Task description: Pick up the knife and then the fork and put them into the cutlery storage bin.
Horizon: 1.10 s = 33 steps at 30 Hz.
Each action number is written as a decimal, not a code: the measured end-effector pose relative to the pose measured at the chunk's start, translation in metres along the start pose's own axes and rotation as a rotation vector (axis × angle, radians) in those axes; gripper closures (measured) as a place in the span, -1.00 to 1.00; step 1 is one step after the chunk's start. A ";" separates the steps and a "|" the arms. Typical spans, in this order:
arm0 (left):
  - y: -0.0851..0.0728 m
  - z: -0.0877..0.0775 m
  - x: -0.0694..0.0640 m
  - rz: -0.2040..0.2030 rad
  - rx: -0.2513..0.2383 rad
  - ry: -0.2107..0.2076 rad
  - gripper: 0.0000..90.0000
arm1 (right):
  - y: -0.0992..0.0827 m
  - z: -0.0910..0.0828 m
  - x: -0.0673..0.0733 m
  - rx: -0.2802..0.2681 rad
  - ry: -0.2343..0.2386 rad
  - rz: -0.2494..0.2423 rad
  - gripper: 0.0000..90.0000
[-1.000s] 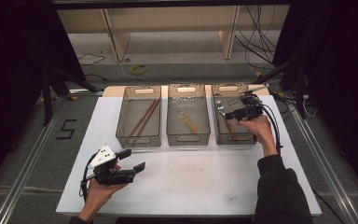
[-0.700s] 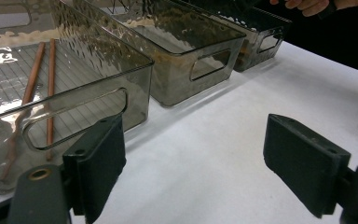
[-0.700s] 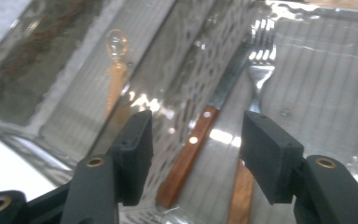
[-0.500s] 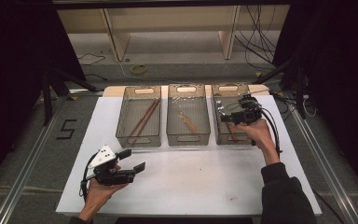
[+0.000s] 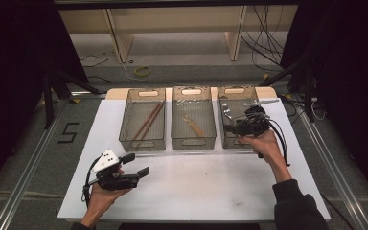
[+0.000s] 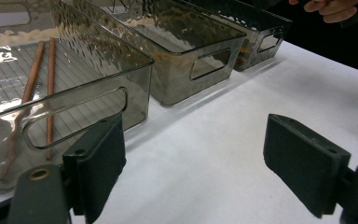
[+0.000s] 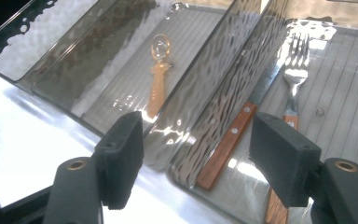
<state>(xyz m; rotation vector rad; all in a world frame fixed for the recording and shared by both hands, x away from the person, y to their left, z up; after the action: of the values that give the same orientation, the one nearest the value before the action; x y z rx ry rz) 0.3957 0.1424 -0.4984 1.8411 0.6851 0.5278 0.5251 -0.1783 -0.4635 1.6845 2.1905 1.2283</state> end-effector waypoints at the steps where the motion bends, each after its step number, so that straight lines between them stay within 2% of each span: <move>1: 0.000 0.000 0.000 -0.002 -0.001 0.001 -0.55 | -0.001 -0.001 0.001 -0.002 0.004 0.000 -0.21; 21: 0.000 0.002 0.000 -0.001 0.006 -0.004 -0.55 | -0.022 -0.015 0.030 -0.099 0.089 -0.039 -0.26; 33: -0.002 0.003 -0.001 -0.002 0.013 -0.010 -0.55 | -0.047 -0.022 0.043 -0.127 0.143 -0.066 -0.34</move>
<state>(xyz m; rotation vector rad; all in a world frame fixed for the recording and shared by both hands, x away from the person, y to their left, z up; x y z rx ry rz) 0.3965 0.1400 -0.5011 1.8542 0.6854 0.5137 0.4614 -0.1557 -0.4642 1.5074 2.1741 1.4784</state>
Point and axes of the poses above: each handheld gripper's, and its own axes: z roughly forward along the jaws, y roughly out of its top, x roughly to its left, the point moved 10 cm from there along z, roughly forward along the jaws, and after that the axes turned 13 degrees about z, right-handed, at the moved point
